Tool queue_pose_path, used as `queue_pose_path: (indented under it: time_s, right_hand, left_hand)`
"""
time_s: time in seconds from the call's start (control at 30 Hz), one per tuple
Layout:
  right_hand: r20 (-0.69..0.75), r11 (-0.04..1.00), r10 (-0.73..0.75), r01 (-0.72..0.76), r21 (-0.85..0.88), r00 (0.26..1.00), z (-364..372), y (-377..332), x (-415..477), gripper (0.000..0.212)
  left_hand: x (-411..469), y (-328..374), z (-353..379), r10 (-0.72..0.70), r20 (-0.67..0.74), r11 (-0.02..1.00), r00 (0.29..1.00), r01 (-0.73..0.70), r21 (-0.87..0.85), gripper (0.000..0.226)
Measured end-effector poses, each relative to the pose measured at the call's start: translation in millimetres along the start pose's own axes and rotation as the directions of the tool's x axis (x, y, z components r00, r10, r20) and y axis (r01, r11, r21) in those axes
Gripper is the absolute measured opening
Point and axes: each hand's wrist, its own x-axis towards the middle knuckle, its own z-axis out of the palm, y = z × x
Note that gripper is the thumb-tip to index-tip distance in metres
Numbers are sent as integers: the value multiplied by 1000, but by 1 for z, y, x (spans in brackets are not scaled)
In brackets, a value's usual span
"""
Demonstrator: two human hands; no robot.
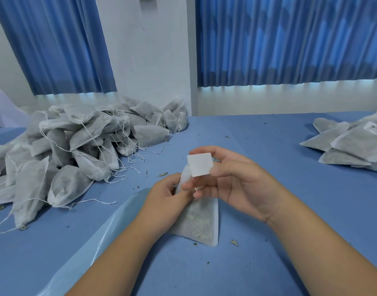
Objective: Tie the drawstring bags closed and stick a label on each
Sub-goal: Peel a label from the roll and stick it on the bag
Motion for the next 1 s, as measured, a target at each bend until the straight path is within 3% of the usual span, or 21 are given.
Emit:
queue_pose_path:
  time_s: [0.07, 0.23, 0.4, 0.53, 0.73, 0.9, 1.0]
  right_hand:
    - [-84, 997, -28, 22, -68, 996, 2, 5, 3, 35]
    - [-303, 948, -145, 45, -315, 942, 6, 11, 6, 26]
    - [-325, 896, -166, 5, -443, 931, 11, 16, 6, 25]
    - [-288, 851, -242, 60, -521, 926, 10, 16, 5, 28]
    - [-173, 523, -411, 76, -849, 895, 0, 12, 0, 25]
    - [5, 219, -436, 112, -969, 900, -2, 19, 1, 26]
    - [60, 155, -441, 142, -978, 895, -3, 18, 0, 29]
  left_hand:
    - [0, 0, 2, -53, 73, 997, 996, 56, -45, 21]
    - [-1, -1, -1, -70, 227, 980, 971, 110, -169, 14]
    - [-1, -1, -2, -62, 292, 967, 955, 130, -218, 12]
    - [1, -2, -3, -101, 310, 947, 945, 186, -260, 26]
    - [3, 0, -4, -149, 362, 870, 920, 296, -395, 16]
    - [2, 3, -9, -132, 415, 816, 900, 336, -470, 24]
    - [2, 4, -11, -146, 424, 794, 894, 361, -488, 25]
